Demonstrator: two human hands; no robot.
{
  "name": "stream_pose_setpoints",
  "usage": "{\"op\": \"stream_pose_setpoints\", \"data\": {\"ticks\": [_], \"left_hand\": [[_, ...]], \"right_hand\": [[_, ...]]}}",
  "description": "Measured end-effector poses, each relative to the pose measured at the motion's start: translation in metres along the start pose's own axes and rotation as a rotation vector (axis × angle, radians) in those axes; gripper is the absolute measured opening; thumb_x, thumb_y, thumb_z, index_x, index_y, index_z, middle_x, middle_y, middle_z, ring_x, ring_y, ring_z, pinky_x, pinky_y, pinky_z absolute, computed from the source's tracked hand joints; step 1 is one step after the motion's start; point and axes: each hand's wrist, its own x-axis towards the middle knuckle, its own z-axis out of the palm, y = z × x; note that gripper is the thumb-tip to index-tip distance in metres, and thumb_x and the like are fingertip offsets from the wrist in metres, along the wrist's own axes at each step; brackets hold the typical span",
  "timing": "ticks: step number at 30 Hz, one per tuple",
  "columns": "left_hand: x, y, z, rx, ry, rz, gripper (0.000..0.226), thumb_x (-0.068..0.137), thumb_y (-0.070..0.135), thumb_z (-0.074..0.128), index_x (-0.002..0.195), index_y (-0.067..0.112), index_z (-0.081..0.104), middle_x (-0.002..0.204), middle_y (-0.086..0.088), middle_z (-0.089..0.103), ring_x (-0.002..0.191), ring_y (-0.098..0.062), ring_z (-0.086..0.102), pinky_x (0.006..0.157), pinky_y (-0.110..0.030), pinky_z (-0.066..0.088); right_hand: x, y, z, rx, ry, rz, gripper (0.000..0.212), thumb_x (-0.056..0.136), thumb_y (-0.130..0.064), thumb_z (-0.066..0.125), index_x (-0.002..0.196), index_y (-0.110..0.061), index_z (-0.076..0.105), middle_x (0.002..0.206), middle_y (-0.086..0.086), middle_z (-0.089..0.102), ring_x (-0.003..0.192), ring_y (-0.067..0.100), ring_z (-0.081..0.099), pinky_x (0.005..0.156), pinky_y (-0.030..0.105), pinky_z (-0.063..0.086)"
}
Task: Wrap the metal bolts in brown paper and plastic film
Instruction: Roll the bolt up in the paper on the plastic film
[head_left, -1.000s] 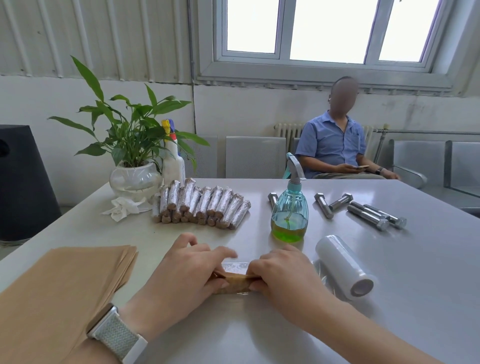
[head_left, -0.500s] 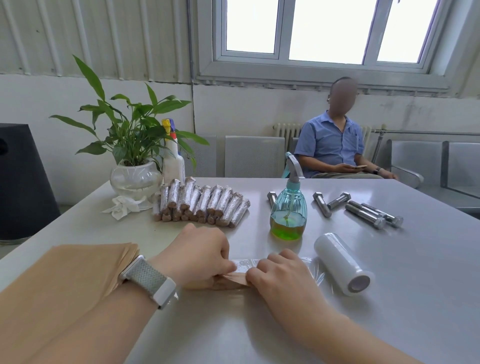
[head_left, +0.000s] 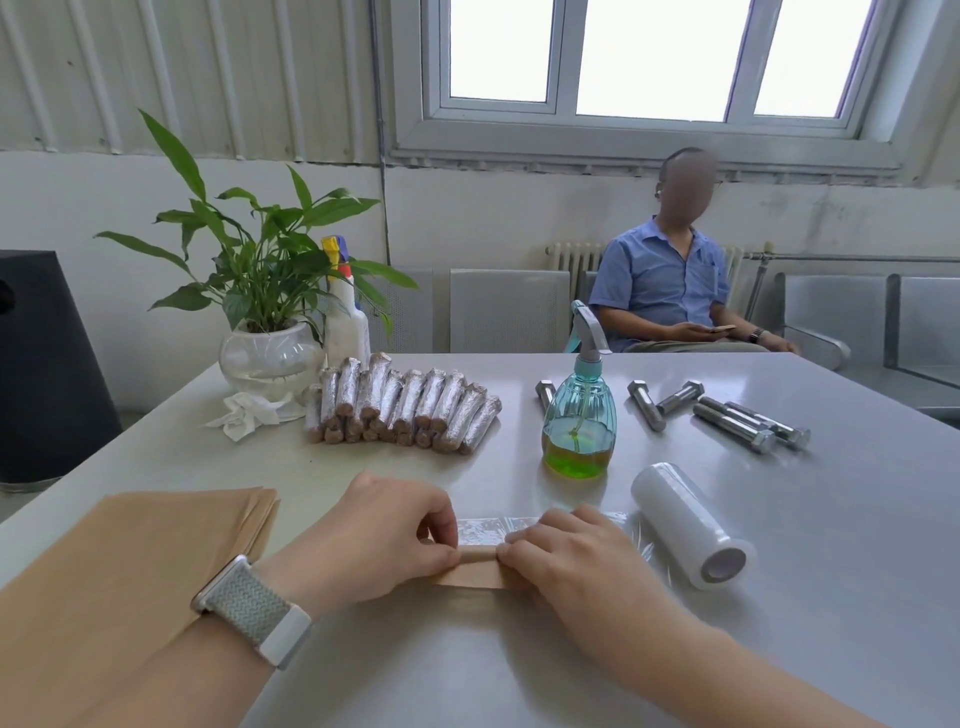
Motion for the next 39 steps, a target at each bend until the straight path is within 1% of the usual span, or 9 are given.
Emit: {"op": "stream_pose_setpoints", "data": {"ticks": [3,9,14,16,19,24,29,35,39], "left_hand": [[-0.006,0.001,0.007,-0.053,0.056,0.014,0.011,0.075,0.043,0.065,0.067,0.041,0.057,0.075,0.022,0.064,0.085,0.004,0.055,0.089,-0.01,0.024],[-0.015,-0.004,0.011,-0.12,0.104,0.033,0.01,0.079,0.043,0.069,0.074,0.038,0.062,0.084,0.024,0.064,0.093,0.005,0.052,0.089,-0.006,0.018],[-0.017,-0.005,0.012,-0.036,0.126,0.089,0.012,0.081,0.046,0.068,0.078,0.041,0.057,0.085,0.025,0.062,0.09,0.008,0.052,0.091,-0.014,0.022],[-0.018,-0.005,0.013,0.015,0.142,0.106,0.012,0.082,0.048,0.067,0.081,0.04,0.059,0.084,0.026,0.06,0.087,0.008,0.051,0.088,-0.018,0.024],[-0.018,-0.005,0.013,0.094,0.196,0.154,0.016,0.08,0.052,0.066,0.082,0.036,0.064,0.081,0.025,0.062,0.08,0.004,0.053,0.082,-0.022,0.026],[-0.018,-0.005,0.013,0.13,0.22,0.195,0.023,0.074,0.057,0.07,0.079,0.034,0.064,0.077,0.021,0.064,0.072,-0.005,0.057,0.078,-0.024,0.027],[-0.016,-0.007,0.012,0.197,0.182,0.224,0.034,0.076,0.066,0.059,0.086,0.034,0.061,0.084,0.017,0.064,0.079,-0.006,0.058,0.079,-0.024,0.026],[-0.017,-0.011,0.009,0.184,0.22,0.228,0.027,0.076,0.058,0.067,0.082,0.034,0.057,0.079,0.018,0.061,0.073,-0.004,0.056,0.075,-0.022,0.025],[-0.019,-0.008,0.009,0.206,0.225,0.216,0.019,0.071,0.047,0.065,0.079,0.033,0.055,0.074,0.016,0.061,0.069,-0.006,0.058,0.074,-0.026,0.038]], "right_hand": [[-0.01,0.016,-0.007,0.141,-0.048,-0.061,0.032,0.075,-0.022,0.072,0.106,-0.027,0.069,0.111,-0.012,0.07,0.091,0.012,0.065,0.072,0.024,0.055],[-0.023,0.032,-0.02,0.399,-0.172,0.052,0.031,0.076,-0.009,0.064,0.104,-0.021,0.071,0.122,-0.008,0.067,0.111,0.012,0.061,0.092,0.026,0.049],[-0.012,0.041,-0.029,0.469,-0.344,0.121,0.029,0.087,-0.048,0.054,0.102,-0.028,0.069,0.133,-0.018,0.058,0.12,0.002,0.052,0.103,0.019,0.037],[0.003,0.044,-0.03,0.461,-0.401,0.181,0.029,0.09,-0.052,0.057,0.102,-0.027,0.066,0.116,-0.015,0.064,0.108,0.006,0.057,0.097,0.028,0.044],[0.028,0.045,-0.024,0.497,-0.418,0.259,0.02,0.089,-0.041,0.065,0.105,-0.029,0.062,0.095,-0.018,0.061,0.09,0.005,0.057,0.084,0.027,0.049],[0.05,0.049,-0.02,0.45,-0.606,0.231,0.025,0.082,-0.045,0.072,0.103,-0.032,0.066,0.092,-0.016,0.061,0.074,-0.004,0.05,0.065,0.012,0.04],[0.06,0.047,-0.023,0.378,-0.701,0.19,0.019,0.076,-0.042,0.074,0.091,-0.036,0.063,0.084,-0.018,0.06,0.073,0.001,0.054,0.062,0.015,0.044],[0.073,0.043,-0.033,0.303,-0.721,0.213,0.014,0.064,-0.04,0.063,0.074,-0.037,0.053,0.088,-0.013,0.06,0.083,0.016,0.064,0.072,0.044,0.06],[0.074,0.037,-0.033,0.223,-0.703,0.136,0.023,0.067,-0.032,0.065,0.08,-0.031,0.046,0.082,-0.011,0.052,0.07,0.006,0.05,0.054,0.026,0.044]]}}
